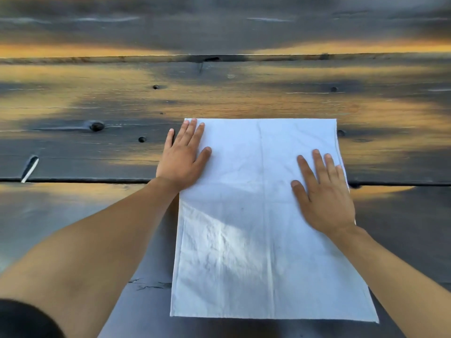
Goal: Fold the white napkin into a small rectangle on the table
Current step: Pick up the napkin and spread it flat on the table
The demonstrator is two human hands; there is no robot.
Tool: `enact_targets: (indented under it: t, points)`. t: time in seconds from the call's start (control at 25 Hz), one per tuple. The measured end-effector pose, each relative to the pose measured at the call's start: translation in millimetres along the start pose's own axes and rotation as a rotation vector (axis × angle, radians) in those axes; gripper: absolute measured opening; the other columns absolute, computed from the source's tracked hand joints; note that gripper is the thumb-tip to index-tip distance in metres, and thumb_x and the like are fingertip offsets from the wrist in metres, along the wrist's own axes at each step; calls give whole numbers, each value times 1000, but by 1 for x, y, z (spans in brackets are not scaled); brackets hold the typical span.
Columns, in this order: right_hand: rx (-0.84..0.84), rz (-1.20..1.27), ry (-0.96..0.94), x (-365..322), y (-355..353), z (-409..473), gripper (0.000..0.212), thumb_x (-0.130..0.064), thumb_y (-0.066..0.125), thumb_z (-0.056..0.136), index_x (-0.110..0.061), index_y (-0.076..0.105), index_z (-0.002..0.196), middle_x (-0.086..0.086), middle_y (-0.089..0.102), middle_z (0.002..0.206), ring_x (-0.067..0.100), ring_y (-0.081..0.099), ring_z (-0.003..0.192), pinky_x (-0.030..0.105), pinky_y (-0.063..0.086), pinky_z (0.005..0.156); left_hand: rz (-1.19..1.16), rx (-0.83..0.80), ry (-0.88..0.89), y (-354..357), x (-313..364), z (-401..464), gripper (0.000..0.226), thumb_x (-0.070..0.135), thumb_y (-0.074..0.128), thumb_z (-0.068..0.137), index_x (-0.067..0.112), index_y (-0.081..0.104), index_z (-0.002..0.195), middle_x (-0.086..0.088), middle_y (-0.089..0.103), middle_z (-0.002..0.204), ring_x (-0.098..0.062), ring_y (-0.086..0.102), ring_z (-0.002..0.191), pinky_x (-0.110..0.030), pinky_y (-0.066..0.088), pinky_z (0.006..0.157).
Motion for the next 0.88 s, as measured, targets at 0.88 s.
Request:
enact_targets:
  t: [0.88]
  points:
    - [-36,-7,-146,-18,5,-28,63,-60,19,100,-36,17,158,2,9,169,28,6,155,49,9,125,162,-24,-7,25,29,-105,66,48,11,104,18,-1,161,2,-7,170,-14,-13,156,-46,0,128]
Point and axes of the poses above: each hand's wrist, its own z-axis towards the middle knuckle, its own y-axis out of the palm, x = y × z, the point moved 10 cm from there along z, towards the middle knuckle
